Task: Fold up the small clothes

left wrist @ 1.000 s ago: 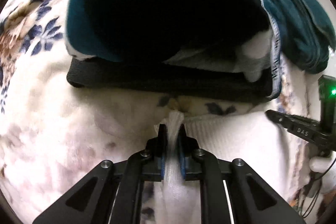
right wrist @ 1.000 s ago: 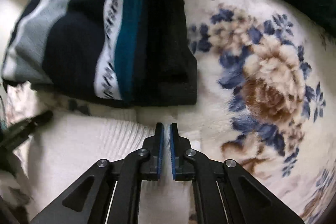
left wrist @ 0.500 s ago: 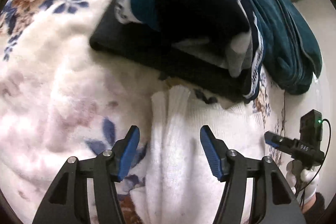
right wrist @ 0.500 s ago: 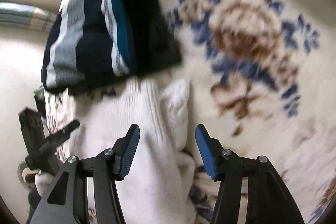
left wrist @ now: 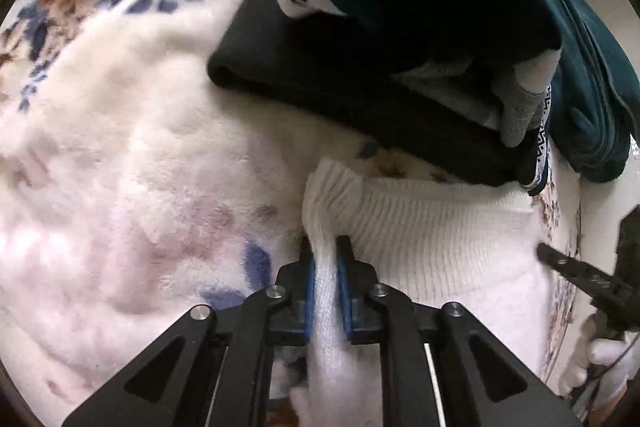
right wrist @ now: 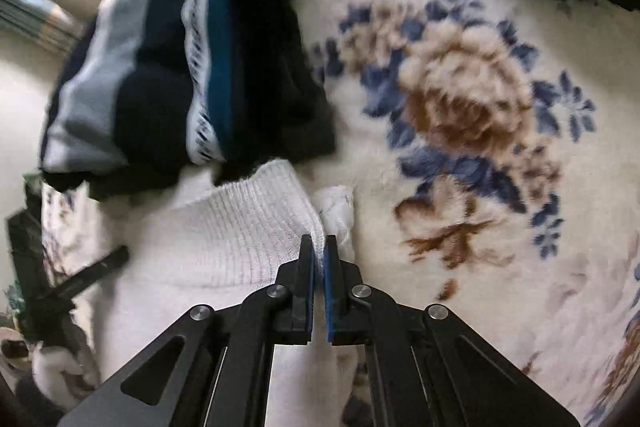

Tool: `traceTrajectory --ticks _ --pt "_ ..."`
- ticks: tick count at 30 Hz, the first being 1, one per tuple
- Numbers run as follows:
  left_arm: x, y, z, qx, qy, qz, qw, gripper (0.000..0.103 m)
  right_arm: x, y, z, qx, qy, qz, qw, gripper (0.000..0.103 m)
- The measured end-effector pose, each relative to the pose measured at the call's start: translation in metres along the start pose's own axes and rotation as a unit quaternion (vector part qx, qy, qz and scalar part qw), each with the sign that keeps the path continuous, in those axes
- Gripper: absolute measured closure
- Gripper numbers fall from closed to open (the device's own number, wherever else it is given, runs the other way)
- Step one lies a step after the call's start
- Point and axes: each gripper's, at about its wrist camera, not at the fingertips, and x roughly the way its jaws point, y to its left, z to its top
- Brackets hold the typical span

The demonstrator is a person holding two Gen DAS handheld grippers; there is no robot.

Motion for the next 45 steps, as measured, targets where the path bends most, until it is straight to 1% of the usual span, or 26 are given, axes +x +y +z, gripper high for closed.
traceTrajectory --ticks 2,3,4,5,6,7,8,9,10,14,15,18,20,21,23,24,25,26,27,28,31,34,38,39,42,45 --pt "-0.009 0.004 0.002 -0.023 0.000 -0.023 0.9995 0.088 0.001 0.005 0.002 -0.010 0.012 0.001 1.000 0.099" --pt "-0.016 0.007 0.003 -0.031 0.001 -0.037 0.9988 0.079 -0.002 0.005 0.003 -0.010 0.018 0.012 1.000 0.095" --pt "-0.022 0.012 0.003 -0.037 -0.003 -0.044 0.9984 0.069 -0.005 0.004 0.003 -0.005 0.025 0.026 0.999 0.087" --pt "-0.032 0.014 0.000 -0.038 -0.014 -0.049 0.9980 0.065 -0.011 0.000 0.000 0.003 0.028 0.043 0.999 0.082" --pt "-0.047 0.017 -0.005 -0.036 -0.034 -0.056 0.9972 0.053 -0.019 -0.007 -0.003 0.009 0.026 0.051 0.998 0.062" --pt "-0.056 0.021 -0.010 -0.039 -0.043 -0.066 0.9961 0.035 -0.026 -0.014 -0.008 0.013 0.024 0.060 0.998 0.046" --pt "-0.063 0.025 -0.015 -0.046 -0.044 -0.079 0.9948 0.027 -0.032 -0.020 -0.014 0.017 0.023 0.078 0.997 0.040" --pt "-0.068 0.029 -0.022 -0.054 -0.043 -0.099 0.9927 0.020 -0.036 -0.028 -0.021 0.025 0.026 0.095 0.995 0.029" --pt "-0.071 0.036 -0.033 -0.065 -0.035 -0.122 0.9898 0.019 -0.037 -0.036 -0.031 0.034 0.035 0.112 0.993 0.025" --pt "-0.054 0.050 -0.066 -0.094 0.016 -0.163 0.9821 0.019 -0.016 -0.060 -0.073 0.073 0.092 0.177 0.977 0.025" --pt "-0.049 0.052 -0.072 -0.099 0.028 -0.170 0.9802 0.019 -0.007 -0.063 -0.085 0.080 0.107 0.195 0.972 0.025" --pt "-0.028 0.054 -0.090 -0.110 0.069 -0.215 0.9679 0.019 0.023 -0.064 -0.111 0.106 0.149 0.258 0.949 0.025" --pt "-0.022 0.045 -0.091 -0.098 0.071 -0.219 0.9683 0.019 0.041 -0.057 -0.126 0.113 0.166 0.283 0.938 0.024" --pt "-0.022 0.045 -0.092 -0.090 0.072 -0.215 0.9697 0.019 0.046 -0.054 -0.129 0.111 0.168 0.286 0.937 0.021" --pt "-0.021 0.040 -0.089 -0.081 0.075 -0.220 0.9692 0.020 0.051 -0.047 -0.132 0.107 0.163 0.294 0.936 0.019" --pt "-0.024 0.040 -0.089 -0.079 0.071 -0.229 0.9677 0.022 0.052 -0.043 -0.132 0.102 0.163 0.295 0.936 0.019" --pt "-0.026 0.036 -0.088 -0.071 0.062 -0.239 0.9663 0.048 0.052 -0.039 -0.133 0.098 0.162 0.296 0.936 0.020" --pt "-0.030 0.032 -0.090 -0.056 0.054 -0.243 0.9669 0.059 0.050 -0.034 -0.134 0.094 0.159 0.295 0.938 0.023" --pt "-0.033 0.030 -0.089 -0.044 0.052 -0.241 0.9682 0.062 0.050 -0.030 -0.136 0.088 0.158 0.294 0.939 0.041" --pt "-0.038 0.028 -0.088 -0.035 0.045 -0.241 0.9689 0.066 0.048 -0.027 -0.138 0.086 0.155 0.289 0.941 0.050" --pt "-0.046 0.022 -0.087 -0.034 0.031 -0.249 0.9673 0.070 0.034 -0.019 -0.142 0.085 0.137 0.278 0.947 0.060" --pt "-0.061 0.014 -0.090 -0.024 0.019 -0.252 0.9673 0.071 0.012 -0.005 -0.147 0.066 0.112 0.268 0.955 0.063" --pt "-0.090 -0.006 -0.086 -0.010 -0.004 -0.258 0.9660 0.071 -0.024 0.010 -0.151 0.052 0.087 0.280 0.955 0.064" --pt "-0.098 -0.013 -0.083 -0.010 -0.005 -0.266 0.9639 0.071 -0.032 0.015 -0.150 0.052 0.079 0.282 0.955 0.064" --pt "-0.123 -0.031 -0.076 0.003 -0.018 -0.265 0.9642 0.071 -0.066 0.022 -0.149 0.041 0.054 0.289 0.955 0.064" --pt "-0.158 -0.052 -0.063 0.021 -0.037 -0.267 0.9627 0.071 -0.103 0.035 -0.138 0.030 0.029 0.295 0.954 0.064"
